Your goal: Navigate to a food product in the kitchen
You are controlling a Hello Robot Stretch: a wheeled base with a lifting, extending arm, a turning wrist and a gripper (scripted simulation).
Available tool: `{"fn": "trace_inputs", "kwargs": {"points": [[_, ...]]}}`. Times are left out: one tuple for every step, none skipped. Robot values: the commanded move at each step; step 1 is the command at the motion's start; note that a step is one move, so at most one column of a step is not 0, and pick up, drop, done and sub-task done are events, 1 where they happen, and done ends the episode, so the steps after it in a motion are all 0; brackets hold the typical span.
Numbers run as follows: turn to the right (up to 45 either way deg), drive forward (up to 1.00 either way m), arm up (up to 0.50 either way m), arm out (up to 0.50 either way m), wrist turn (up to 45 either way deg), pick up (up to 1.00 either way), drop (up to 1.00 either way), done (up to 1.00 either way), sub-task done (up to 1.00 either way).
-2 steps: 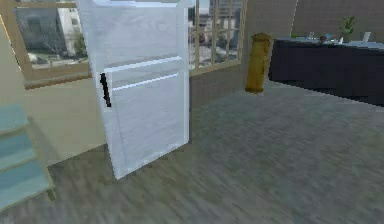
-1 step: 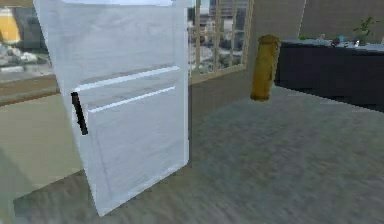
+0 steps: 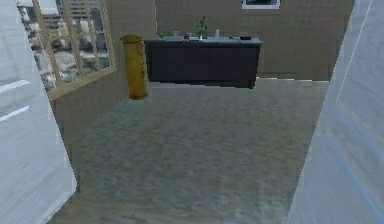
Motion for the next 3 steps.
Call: {"fn": "trace_inputs", "kwargs": {"points": [[0.0,1.00,0.00,0.00,0.0,0.00,0.00,0.00,0.00],[0.0,1.00,0.00,0.00,0.0,0.00,0.00,0.00,0.00],[3.0,0.00,0.00,0.00,0.0,0.00,0.00,0.00,0.00]]}}
